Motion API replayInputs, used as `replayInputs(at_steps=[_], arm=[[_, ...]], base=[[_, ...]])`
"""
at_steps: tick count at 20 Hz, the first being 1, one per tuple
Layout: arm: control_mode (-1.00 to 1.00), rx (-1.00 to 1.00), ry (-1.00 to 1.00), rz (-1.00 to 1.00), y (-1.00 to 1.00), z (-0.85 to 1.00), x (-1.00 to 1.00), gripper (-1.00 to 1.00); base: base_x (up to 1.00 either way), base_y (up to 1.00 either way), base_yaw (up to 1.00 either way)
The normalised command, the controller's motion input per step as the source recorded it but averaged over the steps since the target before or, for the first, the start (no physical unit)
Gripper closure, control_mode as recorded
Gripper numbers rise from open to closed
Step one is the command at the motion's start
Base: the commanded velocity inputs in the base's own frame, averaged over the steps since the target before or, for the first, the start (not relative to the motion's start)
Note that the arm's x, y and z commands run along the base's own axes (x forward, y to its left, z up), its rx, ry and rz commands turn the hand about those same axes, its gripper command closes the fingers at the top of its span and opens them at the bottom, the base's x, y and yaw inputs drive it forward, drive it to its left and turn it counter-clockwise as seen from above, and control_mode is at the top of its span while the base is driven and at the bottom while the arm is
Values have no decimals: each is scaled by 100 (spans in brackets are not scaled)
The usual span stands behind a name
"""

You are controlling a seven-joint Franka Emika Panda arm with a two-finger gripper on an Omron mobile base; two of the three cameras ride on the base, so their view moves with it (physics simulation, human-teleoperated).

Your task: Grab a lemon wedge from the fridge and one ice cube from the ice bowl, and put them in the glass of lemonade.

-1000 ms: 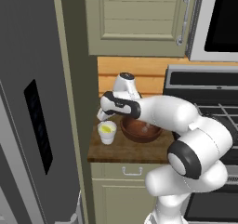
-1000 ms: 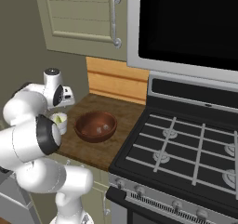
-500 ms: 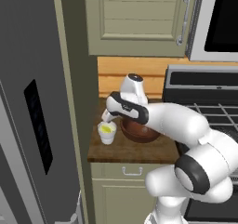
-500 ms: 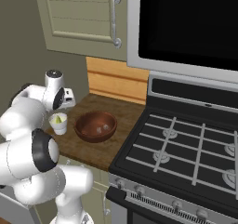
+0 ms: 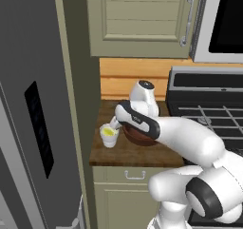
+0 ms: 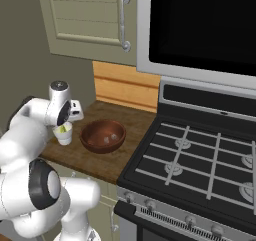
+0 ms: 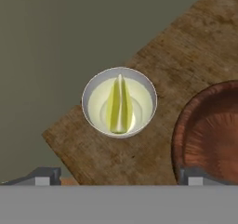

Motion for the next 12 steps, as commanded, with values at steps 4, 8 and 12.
replayInputs(at_steps=[4, 8, 12], arm=[[-100, 0, 0, -4, -69, 8, 0, -100], [-100, 0, 0, -3, -60, 26, -24, -100], [-100, -5, 0, -7, -28, 29, -20, -100]], base=[[0, 0, 0], [0, 0, 0], [0, 0, 0]])
